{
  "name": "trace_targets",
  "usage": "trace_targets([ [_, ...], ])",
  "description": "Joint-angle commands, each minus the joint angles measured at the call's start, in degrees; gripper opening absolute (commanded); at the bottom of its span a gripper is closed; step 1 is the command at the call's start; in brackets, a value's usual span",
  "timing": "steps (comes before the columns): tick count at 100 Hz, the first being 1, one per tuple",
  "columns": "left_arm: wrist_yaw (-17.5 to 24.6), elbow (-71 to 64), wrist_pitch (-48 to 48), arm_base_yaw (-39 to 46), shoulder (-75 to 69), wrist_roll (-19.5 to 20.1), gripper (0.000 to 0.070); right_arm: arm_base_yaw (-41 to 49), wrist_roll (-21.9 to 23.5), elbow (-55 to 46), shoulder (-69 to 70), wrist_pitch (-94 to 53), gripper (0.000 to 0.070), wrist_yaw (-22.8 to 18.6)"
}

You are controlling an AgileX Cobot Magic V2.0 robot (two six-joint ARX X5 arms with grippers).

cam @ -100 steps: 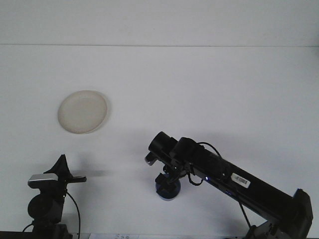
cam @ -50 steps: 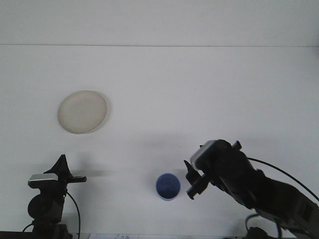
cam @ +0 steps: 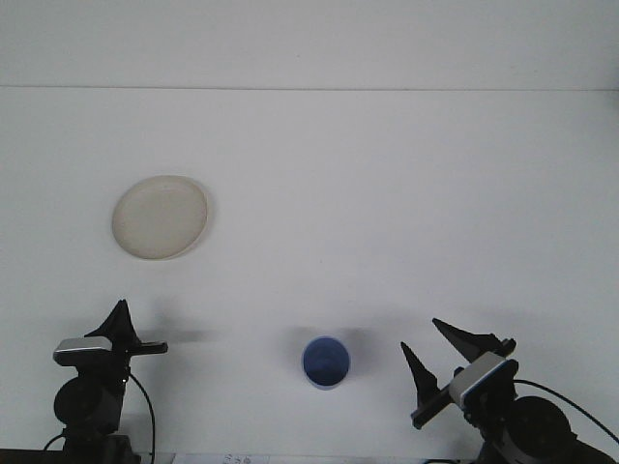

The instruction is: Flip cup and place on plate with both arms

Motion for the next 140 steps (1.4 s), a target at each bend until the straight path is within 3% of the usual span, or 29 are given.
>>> trace_targets([
  [1,-0.15,-1.09,0.9,0.07,-0.13,-10.1,0.0016,0.68,0.42,0.44,-0.59,0.5,0.0425,-0.02],
  [16,-0.11,-1.09,2.23,0.04,-0.13,-19.8,0.0016,0.68,0.37,0.46,-0.83,0.22,0.0425,0.02],
  [22,2.19,-0.26,2.12,0.07,-0.13,-23.8,0.0016,0.68,0.35,0.44,-0.79,0.2,0.0425,0.04],
  [32,12.24,4.09,1.73,0.04,0.22,-24.5,0.0012,0.68,0.35,0.44,-0.79,0.2,0.0425,0.02],
  [43,15.26,12.0,-1.42,-0.24,3.65,-24.9,0.0012,0.68,0.37,0.44,-0.79,0.13,0.0425,0.02],
  [49,16.57,17.79,-6.01,-0.42,7.76,-23.76,0.0017,0.68,0.35,0.46,-0.79,0.15,0.0425,0.02],
  [54,20.04,22.8,-9.75,-0.68,12.2,-20.61,0.0034,0.68,0.35,0.46,-0.79,0.15,0.0425,0.02],
  [68,33.05,36.68,-20.94,-3.15,27.74,-12.39,0.0274,0.68,0.35,0.44,-0.79,0.17,0.0425,0.02],
  [80,38.71,47.54,-31.93,-8.92,40.85,-6.88,0.0334,0.68,0.37,0.44,-0.79,0.17,0.0425,0.02],
  [94,38.16,57.53,-40.94,-19.96,54.25,-3.08,0.0509,0.68,0.35,0.46,-0.79,0.2,0.0425,0.02],
  [116,27.19,68.87,-45.05,-37.0,71.12,-2.78,0.0504,0.68,0.37,0.44,-0.79,0.17,0.0425,0.02],
  [140,23.23,74.82,-46.1,-46.47,83.78,-2.75,0.0503,0.68,0.37,0.44,-0.79,0.17,0.0425,0.04],
])
